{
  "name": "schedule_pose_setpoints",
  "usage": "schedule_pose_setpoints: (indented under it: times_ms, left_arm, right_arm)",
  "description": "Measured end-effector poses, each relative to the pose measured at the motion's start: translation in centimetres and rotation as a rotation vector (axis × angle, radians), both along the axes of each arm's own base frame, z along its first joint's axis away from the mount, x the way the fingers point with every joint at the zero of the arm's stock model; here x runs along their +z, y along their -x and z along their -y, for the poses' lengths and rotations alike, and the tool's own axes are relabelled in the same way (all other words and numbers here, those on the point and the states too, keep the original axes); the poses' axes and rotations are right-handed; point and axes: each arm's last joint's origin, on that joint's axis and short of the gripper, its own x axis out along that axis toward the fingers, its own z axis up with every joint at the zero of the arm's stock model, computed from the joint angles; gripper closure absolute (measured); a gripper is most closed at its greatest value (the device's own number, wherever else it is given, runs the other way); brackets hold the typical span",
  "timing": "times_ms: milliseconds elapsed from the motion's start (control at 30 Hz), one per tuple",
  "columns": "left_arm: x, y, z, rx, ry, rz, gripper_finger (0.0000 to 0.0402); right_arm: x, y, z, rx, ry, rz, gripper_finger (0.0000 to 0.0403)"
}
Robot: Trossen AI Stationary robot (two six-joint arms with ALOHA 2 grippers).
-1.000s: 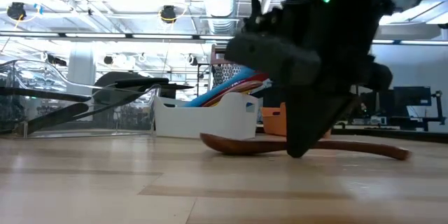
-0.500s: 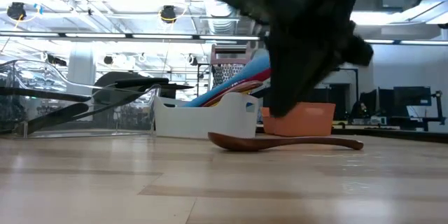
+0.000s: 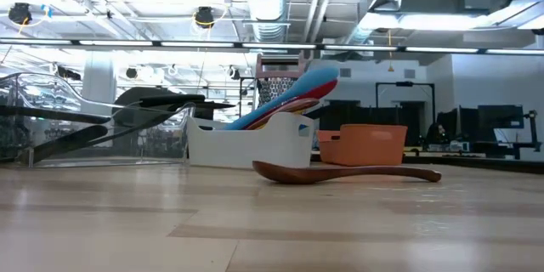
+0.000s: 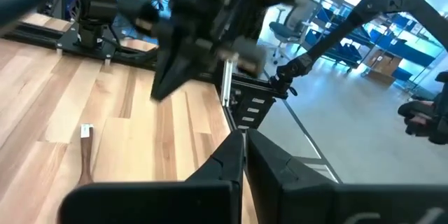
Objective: Pick & Place Kitchen Items
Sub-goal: Put the wooden spoon into the white bin
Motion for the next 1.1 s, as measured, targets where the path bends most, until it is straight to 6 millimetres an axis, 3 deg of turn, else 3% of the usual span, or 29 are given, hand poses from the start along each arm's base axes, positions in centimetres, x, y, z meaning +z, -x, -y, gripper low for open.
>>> schedule_pose_setpoints:
  times_ms: [200,533,1100]
  left_arm:
    - [0.0,0.0,0.0,0.002,0.012,-0.004,0.0399]
    - [0.0,0.0,0.0,0.001,0.011,-0.003,0.0399]
    - [0.0,0.0,0.0,0.003,0.008,-0.003,0.0399]
  right_arm:
    - [2.6,2.3,-1.0,0.035,0.023,0.092,0.0403]
    - [4.7,4.7,-2.2,0.07,0.032,0.18,0.0403]
    - [5.4,4.4,-2.6,0.062,-0.024,0.264,0.0403]
